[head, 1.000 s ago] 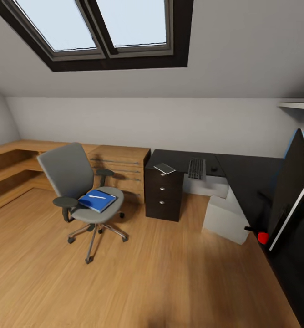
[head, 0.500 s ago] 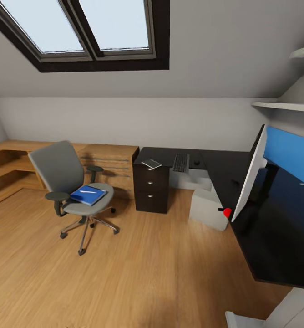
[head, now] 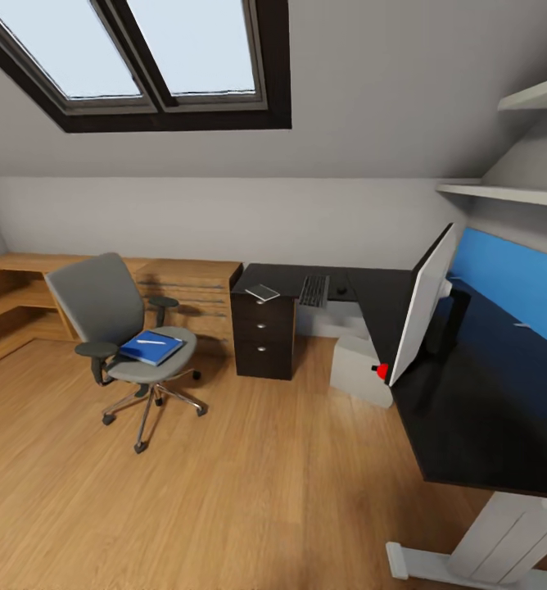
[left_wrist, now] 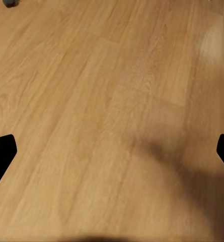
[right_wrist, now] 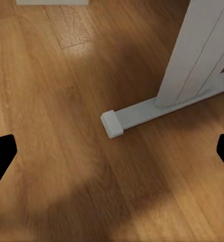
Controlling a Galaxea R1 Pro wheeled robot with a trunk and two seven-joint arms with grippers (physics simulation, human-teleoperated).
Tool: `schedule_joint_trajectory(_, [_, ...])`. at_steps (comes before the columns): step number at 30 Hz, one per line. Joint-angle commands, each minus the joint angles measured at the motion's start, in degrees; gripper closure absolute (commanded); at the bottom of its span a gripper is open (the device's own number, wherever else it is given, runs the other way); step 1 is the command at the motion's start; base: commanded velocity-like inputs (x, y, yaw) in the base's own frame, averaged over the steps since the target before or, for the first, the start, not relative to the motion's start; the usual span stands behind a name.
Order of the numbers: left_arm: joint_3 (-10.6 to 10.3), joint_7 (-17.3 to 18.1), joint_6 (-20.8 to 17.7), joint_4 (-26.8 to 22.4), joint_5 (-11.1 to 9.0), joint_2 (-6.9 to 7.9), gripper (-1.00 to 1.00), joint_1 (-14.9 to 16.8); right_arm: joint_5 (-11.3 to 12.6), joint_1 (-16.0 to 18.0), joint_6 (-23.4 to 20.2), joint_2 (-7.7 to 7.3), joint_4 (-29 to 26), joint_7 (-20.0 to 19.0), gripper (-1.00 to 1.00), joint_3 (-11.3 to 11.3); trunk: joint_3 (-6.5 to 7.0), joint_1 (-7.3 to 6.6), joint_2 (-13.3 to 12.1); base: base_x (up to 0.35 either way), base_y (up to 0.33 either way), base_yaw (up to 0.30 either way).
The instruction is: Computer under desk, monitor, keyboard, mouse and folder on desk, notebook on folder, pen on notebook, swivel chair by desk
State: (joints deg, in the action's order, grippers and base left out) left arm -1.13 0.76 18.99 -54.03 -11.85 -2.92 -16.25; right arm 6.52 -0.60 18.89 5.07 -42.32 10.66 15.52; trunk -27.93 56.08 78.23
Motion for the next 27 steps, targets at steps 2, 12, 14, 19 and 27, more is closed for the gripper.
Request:
schedule_joint_trajectory(2, [-0.1, 0.1, 0.1, 0.0, -0.6, 0.02, -1.00, 0.0, 0.7, 0.0, 0.1, -0.02, -0.5, -0.1, -1.00, 0.2, 0.33, -0.44, -0.8, -0.003, -0.003, 0.000])
schedule_joint_trajectory(12, [-0.1, -0.1, -4.3, 0.0, -0.6, 0.03, -1.00, 0.0, 0.8, -2.9, -2.9, 1.01, -20.4, -0.1, -1.00, 8.8, 2.13, -2.64, -4.8, 0.000, 0.000, 0.000])
schedule_joint_trajectory(14, [-0.1, -0.2, -6.9, 0.0, -0.6, 0.02, -1.00, 0.0, 0.8, -6.8, -5.7, 1.53, -28.7, -0.1, -1.00, 9.5, 2.49, -3.08, -5.6, 0.000, 0.000, 0.000])
schedule_joint_trajectory(19, [-0.1, -0.2, -8.5, 0.0, -0.6, 0.02, -1.00, 0.0, 0.8, -9.3, -11.4, 2.14, -37.5, -0.1, -1.00, 9.9, 3.38, -4.18, -7.6, 0.000, 0.000, 0.000])
schedule_joint_trajectory(27, [-0.1, -0.3, -9.1, 0.0, -0.6, 0.02, -1.00, 0.0, 0.6, -5.7, -28.4, -4.34, -47.4, 0.0, -1.00, 9.9, 4.82, -5.93, -10.8, 0.000, 0.000, 0.000])
